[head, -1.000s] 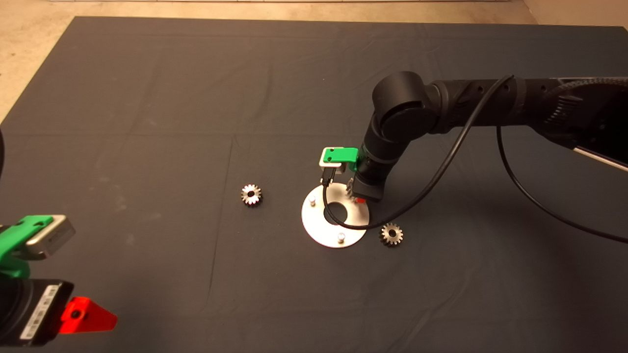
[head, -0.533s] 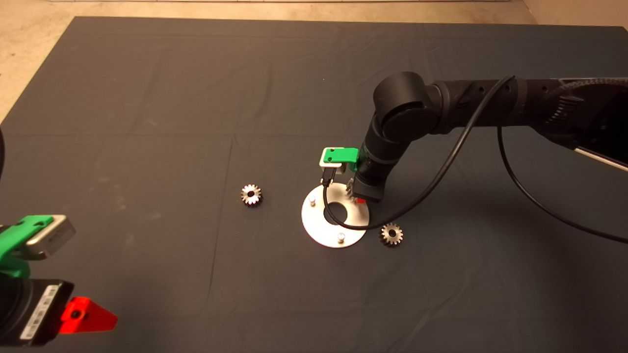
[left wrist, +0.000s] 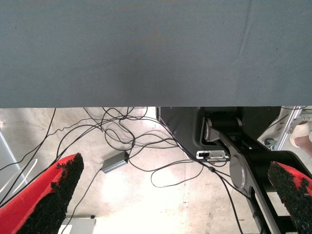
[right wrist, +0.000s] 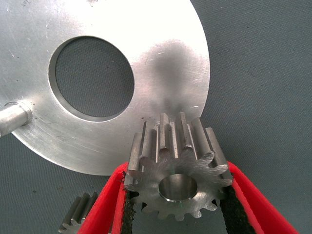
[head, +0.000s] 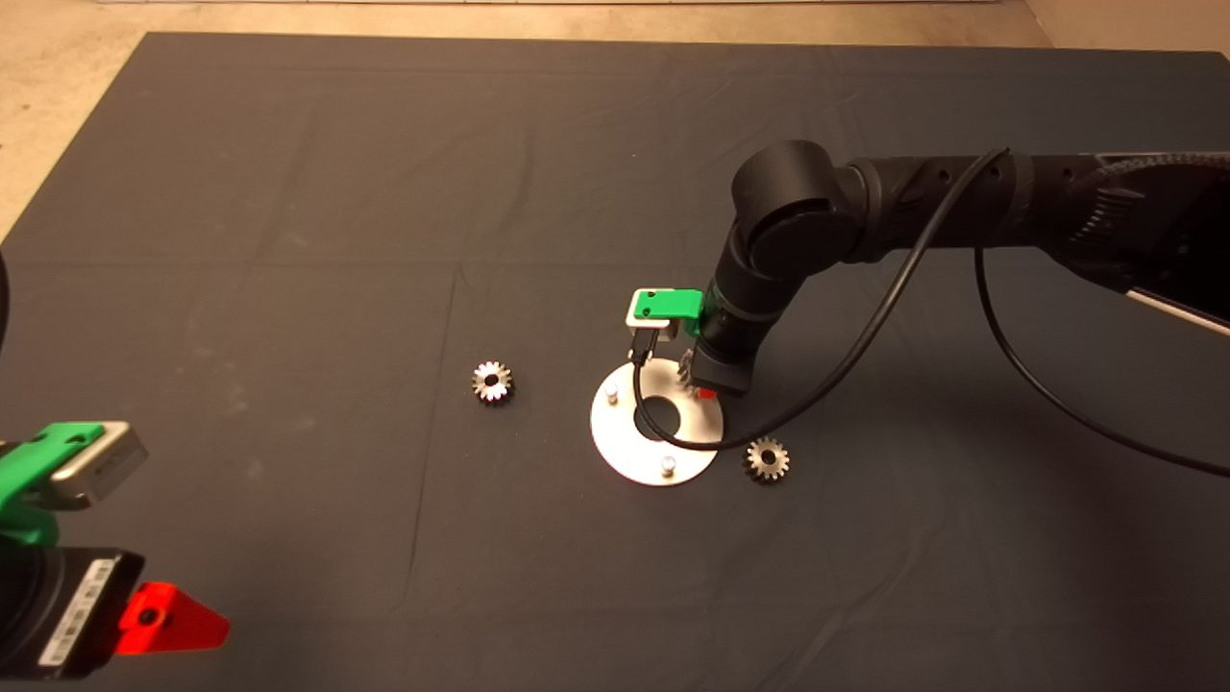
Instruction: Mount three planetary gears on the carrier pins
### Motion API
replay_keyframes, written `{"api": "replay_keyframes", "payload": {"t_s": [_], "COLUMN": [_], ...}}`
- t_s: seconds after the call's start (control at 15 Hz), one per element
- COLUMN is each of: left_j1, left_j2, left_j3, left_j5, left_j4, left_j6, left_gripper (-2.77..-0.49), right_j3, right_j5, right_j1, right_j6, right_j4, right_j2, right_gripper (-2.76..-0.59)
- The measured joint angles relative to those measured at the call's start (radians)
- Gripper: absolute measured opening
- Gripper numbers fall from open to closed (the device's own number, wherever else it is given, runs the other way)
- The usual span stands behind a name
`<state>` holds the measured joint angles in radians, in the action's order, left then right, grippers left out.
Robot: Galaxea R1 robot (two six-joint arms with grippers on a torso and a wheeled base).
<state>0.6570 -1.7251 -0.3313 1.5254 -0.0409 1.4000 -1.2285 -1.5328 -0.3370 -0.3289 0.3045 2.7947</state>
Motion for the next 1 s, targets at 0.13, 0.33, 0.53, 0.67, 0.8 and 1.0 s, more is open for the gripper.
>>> {"api": "replay_keyframes", "payload": {"t_s": [0.13, 0.33, 0.53, 0.67, 0.8, 1.0], "left_j1": [0.0, 0.0, 0.0, 0.0, 0.0, 0.0], "left_j2": [0.0, 0.0, 0.002, 0.005, 0.005, 0.006], "left_j3": [0.0, 0.0, 0.0, 0.0, 0.0, 0.0], "left_j5": [0.0, 0.0, 0.0, 0.0, 0.0, 0.0], "left_j4": [0.0, 0.0, 0.0, 0.0, 0.0, 0.0], "left_j6": [0.0, 0.0, 0.0, 0.0, 0.0, 0.0], "left_gripper": [-0.51, -0.51, -0.51, -0.51, -0.51, -0.51], "right_j3": [0.0, 0.0, 0.002, 0.002, 0.009, 0.024], "right_j5": [0.0, 0.001, 0.003, 0.002, 0.003, 0.003], "right_j1": [0.0, 0.0, 0.0, 0.0, 0.0, 0.0], "right_j6": [0.0, 0.0, 0.0, 0.0, 0.0, 0.0], "right_j4": [-0.006, -0.015, -0.022, -0.027, -0.028, -0.03], "right_j2": [-0.001, -0.003, -0.005, -0.009, -0.009, -0.011], "right_gripper": [-2.31, -2.31, -2.31, -2.31, -2.31, -2.31]}}
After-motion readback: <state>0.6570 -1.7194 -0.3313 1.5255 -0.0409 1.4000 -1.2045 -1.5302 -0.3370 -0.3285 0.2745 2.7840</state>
